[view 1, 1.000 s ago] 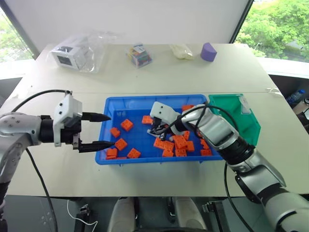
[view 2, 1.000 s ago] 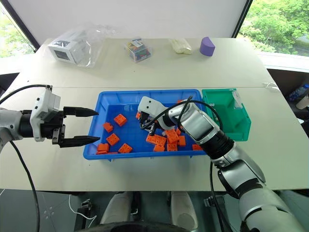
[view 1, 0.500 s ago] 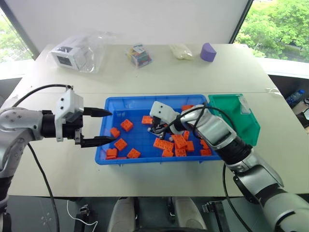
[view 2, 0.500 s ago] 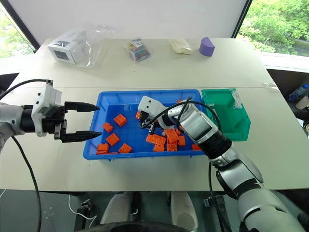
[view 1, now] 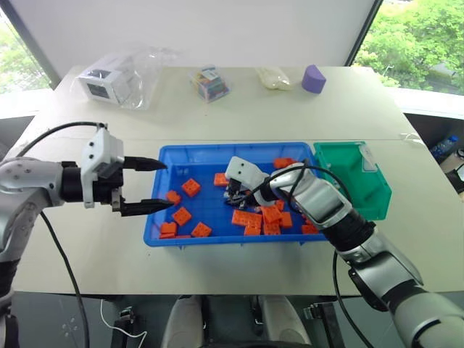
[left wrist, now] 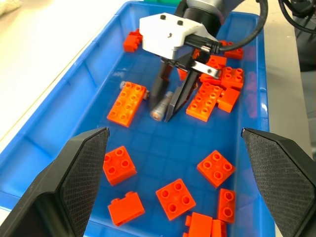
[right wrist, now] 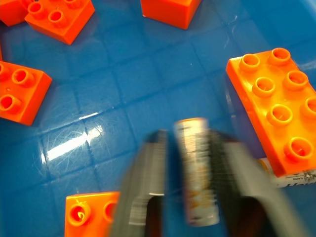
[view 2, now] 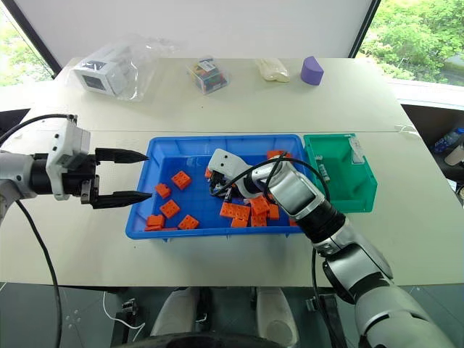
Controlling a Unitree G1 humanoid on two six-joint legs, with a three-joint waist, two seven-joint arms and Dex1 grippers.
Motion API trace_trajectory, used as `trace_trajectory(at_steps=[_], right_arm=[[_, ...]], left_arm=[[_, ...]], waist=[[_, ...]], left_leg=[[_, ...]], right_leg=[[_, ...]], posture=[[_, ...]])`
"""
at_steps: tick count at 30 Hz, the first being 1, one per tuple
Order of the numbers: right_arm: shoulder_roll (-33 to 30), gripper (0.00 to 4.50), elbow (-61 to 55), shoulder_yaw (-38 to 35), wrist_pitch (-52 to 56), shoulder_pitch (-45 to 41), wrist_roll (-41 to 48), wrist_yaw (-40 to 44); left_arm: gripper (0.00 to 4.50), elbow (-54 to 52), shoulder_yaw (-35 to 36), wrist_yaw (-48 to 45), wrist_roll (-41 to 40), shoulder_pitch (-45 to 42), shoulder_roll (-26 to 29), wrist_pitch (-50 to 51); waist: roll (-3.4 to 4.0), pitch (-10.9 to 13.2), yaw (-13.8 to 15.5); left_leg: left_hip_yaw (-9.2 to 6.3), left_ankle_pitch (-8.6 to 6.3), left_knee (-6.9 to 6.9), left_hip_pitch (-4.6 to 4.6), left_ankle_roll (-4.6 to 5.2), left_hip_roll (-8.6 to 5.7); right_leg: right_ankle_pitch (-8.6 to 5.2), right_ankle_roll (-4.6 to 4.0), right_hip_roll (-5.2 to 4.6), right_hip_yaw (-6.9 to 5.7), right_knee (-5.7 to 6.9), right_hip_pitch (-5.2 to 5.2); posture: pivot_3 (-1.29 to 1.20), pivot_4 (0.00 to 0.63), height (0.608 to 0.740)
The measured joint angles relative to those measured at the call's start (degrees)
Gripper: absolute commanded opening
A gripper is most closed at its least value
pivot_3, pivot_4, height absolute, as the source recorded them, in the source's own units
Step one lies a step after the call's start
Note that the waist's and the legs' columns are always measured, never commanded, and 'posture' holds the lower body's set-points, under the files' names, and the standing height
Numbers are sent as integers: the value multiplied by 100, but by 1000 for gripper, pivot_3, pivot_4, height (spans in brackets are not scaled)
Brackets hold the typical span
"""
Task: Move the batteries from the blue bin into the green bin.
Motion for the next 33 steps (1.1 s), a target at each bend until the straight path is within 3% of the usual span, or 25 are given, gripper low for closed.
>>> trace_trajectory(at_steps=[7,9,16,21,25,30,31,33], right_arm=[[-103,46,-462,-73,465,123,248,174],[-307,46,-851,-415,907,121,597,329],[-1995,46,-1441,-2546,1795,-440,1350,503],[-3578,46,-846,-3206,1309,635,1166,514],[-3804,46,-618,-3662,1143,1317,1132,421],[-3670,2491,-559,-3676,952,1589,1120,170],[-3590,3206,-469,-3571,846,1432,1098,95],[-3498,3986,-359,-3425,756,1150,1066,60]], left_arm=[[4500,0,-62,-68,-6,-15,-79,-3],[4500,0,-190,-114,-15,-122,-153,-3],[4500,76,-512,-146,-8,-358,-422,-8],[4500,147,-698,-194,-5,-549,-534,-42],[4500,229,-795,-255,40,-709,-605,-66],[4500,324,-889,-293,113,-789,-653,-74],[4500,349,-902,-298,118,-805,-657,-74],[4500,360,-900,-305,119,-838,-655,-74]], waist=[[0,1,5],[3,7,40],[-6,7,42],[-8,9,42],[-8,11,-41],[-1,14,-39],[-1,14,-38],[1,15,-27]], left_leg=[[0,0,0,-2,0,0],[-1,0,1,-8,0,-3],[-1,-1,-1,-9,1,-7],[0,-2,-6,-10,3,-9],[3,-3,-5,6,5,-3],[-1,-2,-5,7,5,0],[0,-2,-4,6,5,0],[1,-2,-4,4,5,-1]], right_leg=[[0,0,0,0,0,-1],[0,0,-3,0,-1,-4],[-1,0,-9,-4,-15,1],[-3,2,-9,-2,-16,-2],[-1,3,4,11,-8,0],[-1,2,10,12,-2,-2],[-1,2,9,14,-3,-3],[-1,2,8,14,-4,-4]], posture=[[0,150,734],[0,150,734],[0,150,734],[0,150,734],[0,150,734],[0,150,734],[0,150,734],[0,150,734]])
